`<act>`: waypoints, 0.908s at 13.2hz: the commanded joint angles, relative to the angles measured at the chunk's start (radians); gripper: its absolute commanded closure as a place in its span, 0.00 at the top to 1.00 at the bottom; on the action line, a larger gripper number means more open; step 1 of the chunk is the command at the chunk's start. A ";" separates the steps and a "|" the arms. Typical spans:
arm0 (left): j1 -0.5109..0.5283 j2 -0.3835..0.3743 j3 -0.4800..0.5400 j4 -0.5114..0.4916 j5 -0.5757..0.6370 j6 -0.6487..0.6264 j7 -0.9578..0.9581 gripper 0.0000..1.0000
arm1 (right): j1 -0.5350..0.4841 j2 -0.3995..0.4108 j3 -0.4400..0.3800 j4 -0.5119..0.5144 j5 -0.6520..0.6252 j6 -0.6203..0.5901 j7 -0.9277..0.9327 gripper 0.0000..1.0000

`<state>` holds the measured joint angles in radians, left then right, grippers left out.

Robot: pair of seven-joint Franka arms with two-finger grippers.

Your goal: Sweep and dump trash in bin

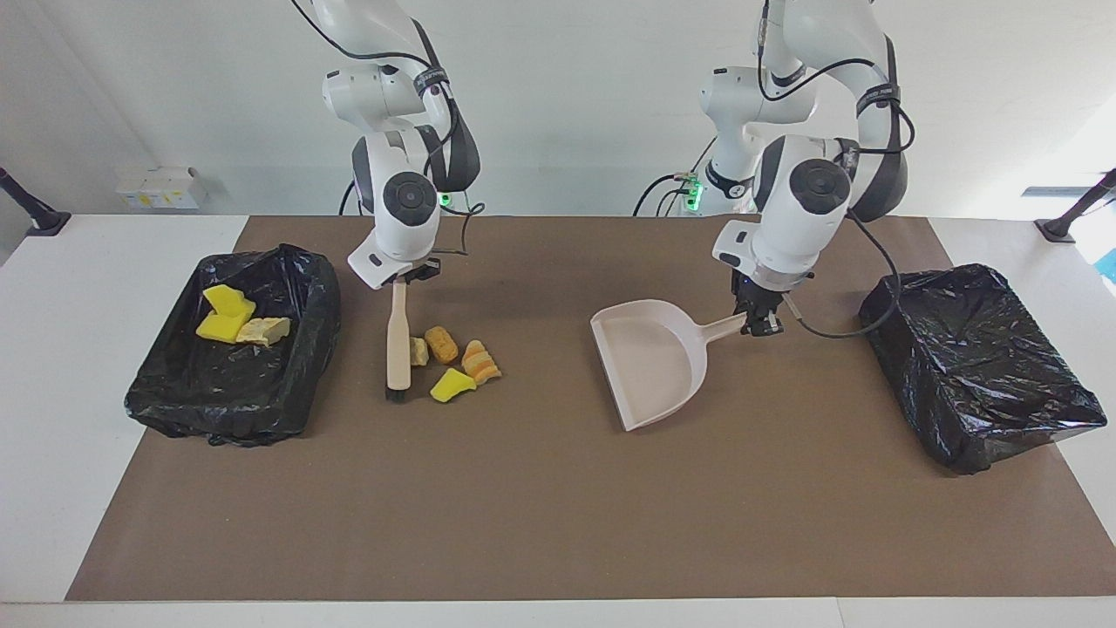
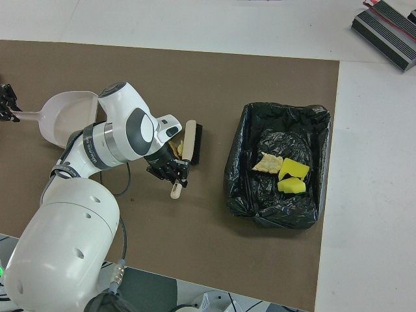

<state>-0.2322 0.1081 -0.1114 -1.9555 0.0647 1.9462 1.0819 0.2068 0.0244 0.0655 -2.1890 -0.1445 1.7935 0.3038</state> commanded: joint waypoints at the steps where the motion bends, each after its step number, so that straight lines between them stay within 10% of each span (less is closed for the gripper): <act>1: -0.050 -0.041 0.012 -0.059 0.082 0.031 0.006 0.00 | -0.015 0.006 0.013 0.000 0.116 0.024 -0.035 0.00; 12: -0.116 -0.070 0.007 -0.167 0.127 0.135 -0.223 0.00 | 0.166 0.094 0.019 0.029 0.595 0.222 0.078 0.00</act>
<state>-0.3257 0.0684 -0.1148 -2.0770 0.1703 2.0463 0.8950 0.3378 0.0760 0.0770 -2.1782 0.3741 1.9689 0.3507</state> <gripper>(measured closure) 0.683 0.731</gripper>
